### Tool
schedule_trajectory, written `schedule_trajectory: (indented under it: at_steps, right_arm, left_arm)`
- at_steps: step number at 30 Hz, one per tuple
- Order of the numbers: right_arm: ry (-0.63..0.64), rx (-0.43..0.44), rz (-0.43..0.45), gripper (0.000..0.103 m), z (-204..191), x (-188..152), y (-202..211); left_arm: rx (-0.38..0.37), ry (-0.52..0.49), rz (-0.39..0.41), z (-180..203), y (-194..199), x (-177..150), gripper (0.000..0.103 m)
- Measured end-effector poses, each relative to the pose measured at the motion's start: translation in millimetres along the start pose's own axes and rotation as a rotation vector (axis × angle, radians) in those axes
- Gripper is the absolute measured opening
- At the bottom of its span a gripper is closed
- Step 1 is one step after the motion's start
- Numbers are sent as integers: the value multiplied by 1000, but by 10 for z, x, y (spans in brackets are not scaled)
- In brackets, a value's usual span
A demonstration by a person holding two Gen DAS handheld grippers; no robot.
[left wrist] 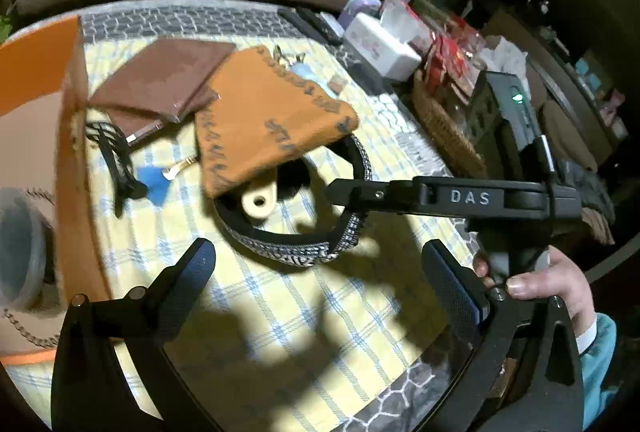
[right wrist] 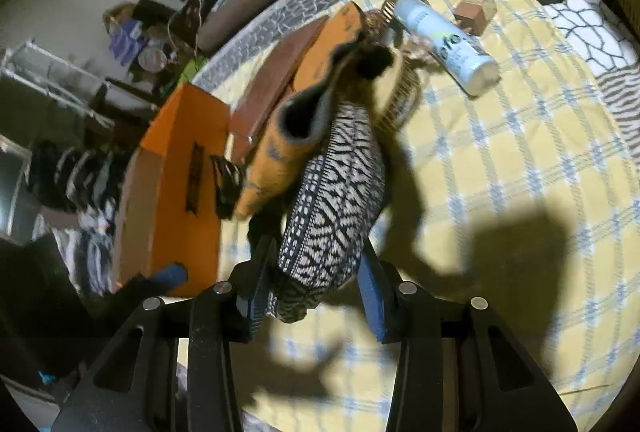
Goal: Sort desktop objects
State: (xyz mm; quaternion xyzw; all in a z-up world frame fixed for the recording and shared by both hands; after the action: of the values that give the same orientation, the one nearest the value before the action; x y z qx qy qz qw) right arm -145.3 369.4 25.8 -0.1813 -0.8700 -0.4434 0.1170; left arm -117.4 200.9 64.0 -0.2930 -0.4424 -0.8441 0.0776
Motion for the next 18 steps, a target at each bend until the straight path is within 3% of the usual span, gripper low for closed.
schedule_trajectory:
  at_steps: [6,15,17,18]
  right_arm:
    - [-70,-105,-53,44,281,-74,-44]
    - [-73,-140,42,51,220,68,94]
    - [-70,-147,52,48,210,86,74]
    - [-64,-151,53,46,191,89,56]
  left_arm:
    - [25,9,-47,16,-229,-139,103]
    - [77,123,-9,-283,-416,-119,103]
    - [97,124,-8,-337,-478,-104,100]
    - [107,122,-11,-357,-511,-107,91]
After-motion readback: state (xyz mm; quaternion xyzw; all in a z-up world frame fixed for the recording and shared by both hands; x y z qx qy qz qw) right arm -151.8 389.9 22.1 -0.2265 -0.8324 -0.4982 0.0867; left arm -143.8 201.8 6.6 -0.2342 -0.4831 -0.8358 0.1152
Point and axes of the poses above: each gripper's, at about its wrist camera, not at the fingertips, and y roughly against the way its jaws point, z to its right, x to its top, the point moved 4 cm from there along -y, roughly the way its jaws point, and after that the axes turned 4 degrees about z, right-handed, at the moved point
